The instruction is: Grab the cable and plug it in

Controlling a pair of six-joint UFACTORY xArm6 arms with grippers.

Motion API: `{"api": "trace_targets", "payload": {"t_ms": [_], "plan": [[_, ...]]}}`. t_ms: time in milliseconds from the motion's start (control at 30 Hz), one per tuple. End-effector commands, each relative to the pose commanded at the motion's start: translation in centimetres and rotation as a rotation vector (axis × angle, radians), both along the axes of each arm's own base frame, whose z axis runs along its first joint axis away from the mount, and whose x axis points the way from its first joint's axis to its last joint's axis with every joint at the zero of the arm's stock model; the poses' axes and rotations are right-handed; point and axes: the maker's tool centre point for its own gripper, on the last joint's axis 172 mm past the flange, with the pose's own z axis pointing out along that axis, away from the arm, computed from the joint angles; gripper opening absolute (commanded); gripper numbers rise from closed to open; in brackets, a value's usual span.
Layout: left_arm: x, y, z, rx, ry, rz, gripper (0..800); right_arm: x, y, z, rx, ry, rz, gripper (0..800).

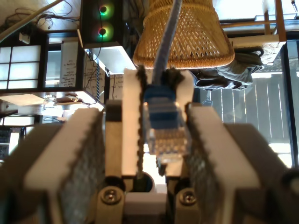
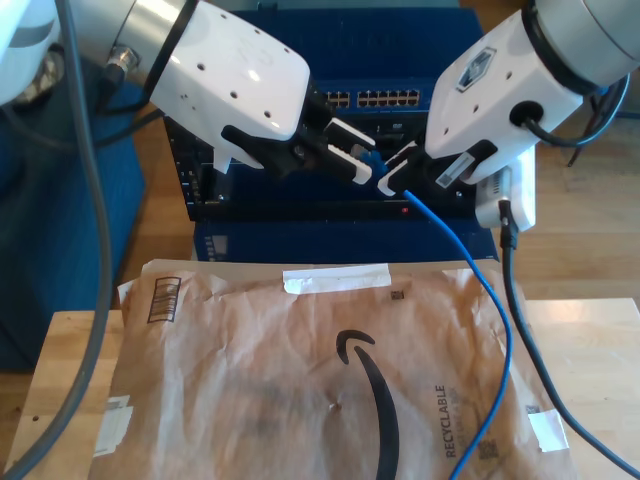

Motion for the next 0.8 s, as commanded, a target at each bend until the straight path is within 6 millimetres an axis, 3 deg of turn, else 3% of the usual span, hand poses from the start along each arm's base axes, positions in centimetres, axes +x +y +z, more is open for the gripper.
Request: {"api": "trace_targets", "payload": {"t_ms": [500,567,633,667,800], "plan": [[0.1,0.1,-0.5,0.001,0.011,0.008,37,0.0,0.0,0.0,-0.001,-0.002,0.000,27],[0.1,0.1,-0.5,0.001,0.011,0.008,21,0.0,0.0,0.1,-0.001,-0.003,0.000,118],[0.1,0.2,-0.5,0.001,0.010,0.011,6,-0.1,-0.1,0.0,-0.005,-0.002,0.003,435],[0.2,0.2,-0.4,0.001,0.010,0.011,6,-0.3,-0.1,-0.1,-0.006,0.003,0.006,533],[0.9,1.3,-0.2,-0.001,0.010,0.041,5,-0.7,-0.4,-0.3,-0.016,-0.017,0.021,612]]}}
